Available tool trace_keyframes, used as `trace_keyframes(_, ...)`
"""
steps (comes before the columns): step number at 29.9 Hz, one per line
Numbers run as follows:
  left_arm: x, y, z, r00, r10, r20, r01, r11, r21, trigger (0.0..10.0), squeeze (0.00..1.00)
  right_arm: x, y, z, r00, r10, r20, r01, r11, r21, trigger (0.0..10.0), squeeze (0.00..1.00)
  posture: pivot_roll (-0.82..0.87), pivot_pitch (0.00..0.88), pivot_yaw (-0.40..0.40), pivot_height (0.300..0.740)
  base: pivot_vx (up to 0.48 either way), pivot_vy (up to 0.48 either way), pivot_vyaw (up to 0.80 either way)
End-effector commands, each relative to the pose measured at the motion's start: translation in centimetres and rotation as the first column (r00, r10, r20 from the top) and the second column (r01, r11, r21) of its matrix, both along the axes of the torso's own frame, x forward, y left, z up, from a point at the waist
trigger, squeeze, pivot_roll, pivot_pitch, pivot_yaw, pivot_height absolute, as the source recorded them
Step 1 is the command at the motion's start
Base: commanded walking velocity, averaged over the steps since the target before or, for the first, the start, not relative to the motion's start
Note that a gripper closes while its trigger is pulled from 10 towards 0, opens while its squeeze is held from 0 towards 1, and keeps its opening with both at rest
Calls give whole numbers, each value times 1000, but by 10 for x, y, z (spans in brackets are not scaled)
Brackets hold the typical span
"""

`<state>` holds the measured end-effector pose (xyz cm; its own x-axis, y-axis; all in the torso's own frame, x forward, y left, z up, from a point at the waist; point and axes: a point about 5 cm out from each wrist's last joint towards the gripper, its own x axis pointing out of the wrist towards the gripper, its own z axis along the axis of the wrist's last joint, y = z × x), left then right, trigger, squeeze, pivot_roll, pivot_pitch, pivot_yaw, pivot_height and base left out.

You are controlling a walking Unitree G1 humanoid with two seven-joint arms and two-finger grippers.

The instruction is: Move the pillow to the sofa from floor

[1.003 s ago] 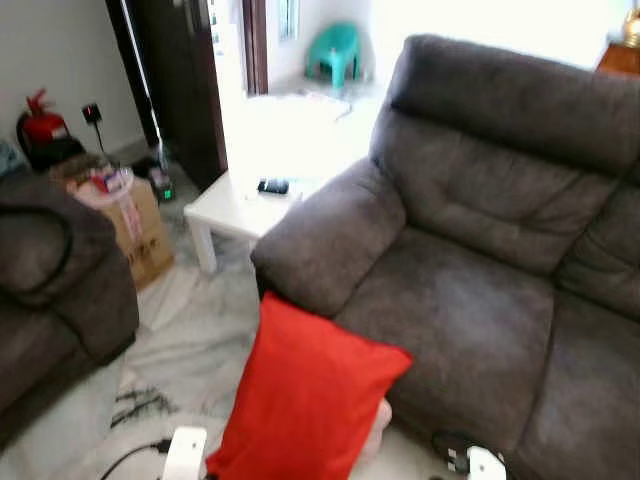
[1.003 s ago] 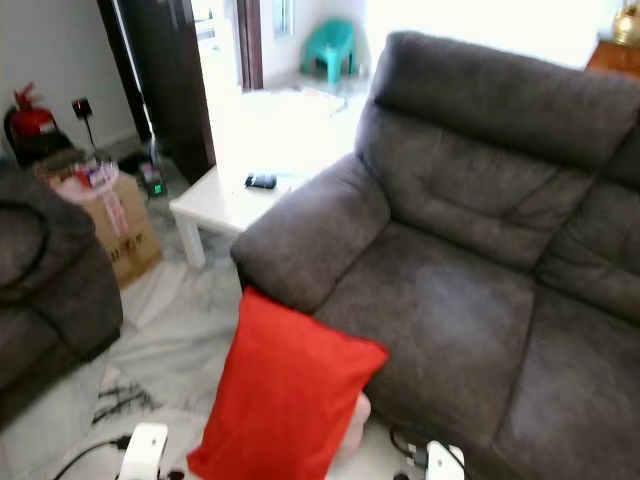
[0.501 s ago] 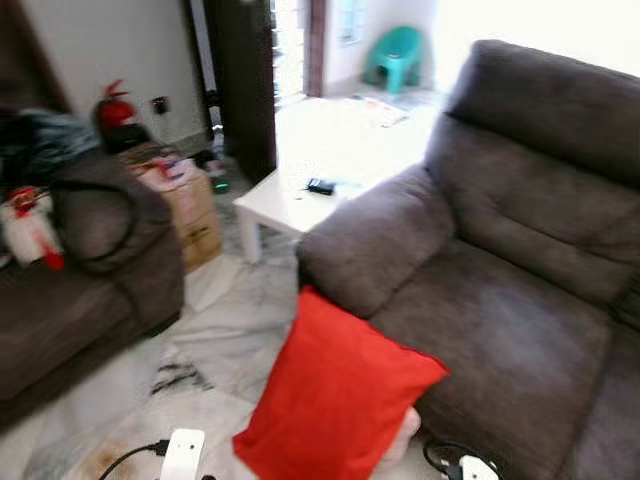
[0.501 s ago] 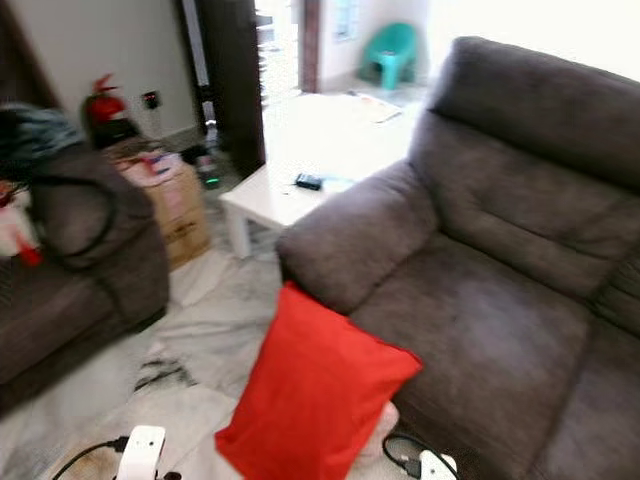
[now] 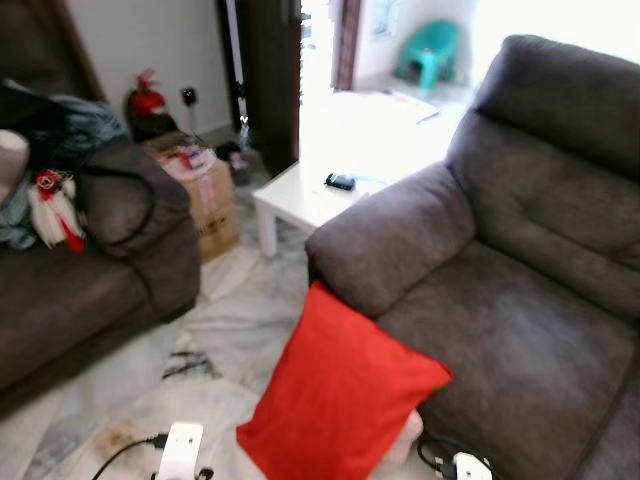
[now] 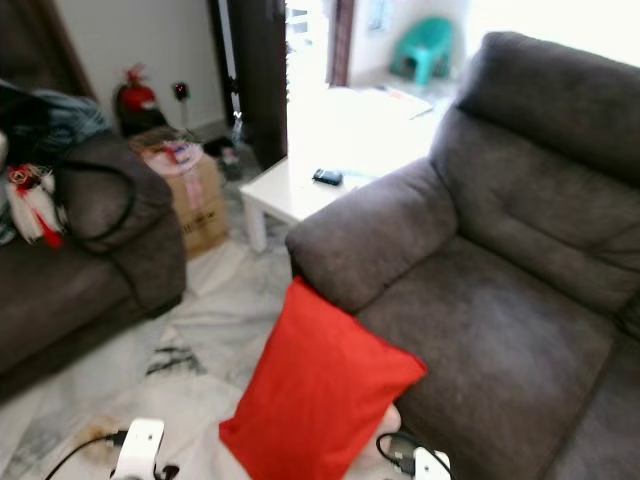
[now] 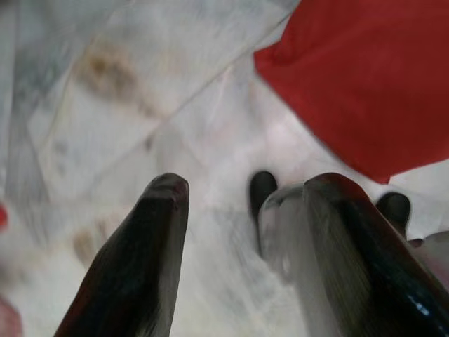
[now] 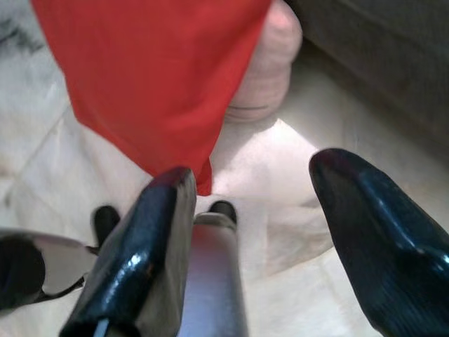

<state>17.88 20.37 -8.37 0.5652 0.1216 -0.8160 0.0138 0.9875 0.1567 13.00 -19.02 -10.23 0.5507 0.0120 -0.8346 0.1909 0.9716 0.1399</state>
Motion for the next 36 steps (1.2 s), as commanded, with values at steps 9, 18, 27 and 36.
trace_keyframes(9, 5, -2, 2, 1000, 8, 20, -8, 1000, 3, 10000, 0, 5, 2, 1, 1000, -6, 14, 6, 1000, 9, 10000, 0, 19, 0, -66, 740, 0, -239, 0)
trace_keyframes(18, 7, -1, 4, 999, 21, 39, -21, 1000, -10, 10000, 0, 4, 2, 1, 1000, -12, 13, 12, 1000, 12, 10000, 0, 18, 0, -65, 740, 0, 0, 0)
trace_keyframes(27, 6, -2, 3, 999, 29, 32, -28, 999, -22, 10000, 0, 4, 2, 1, 1000, -20, 12, 20, 1000, 15, 10000, 0, 18, 0, -64, 740, 0, 0, 0)
trace_keyframes(36, 6, -3, 3, 999, 26, 32, -26, 999, -21, 10000, 0, 4, 3, 1, 999, -32, 14, 31, 999, 24, 10000, 0, 19, 0, -60, 740, 0, 0, 0)
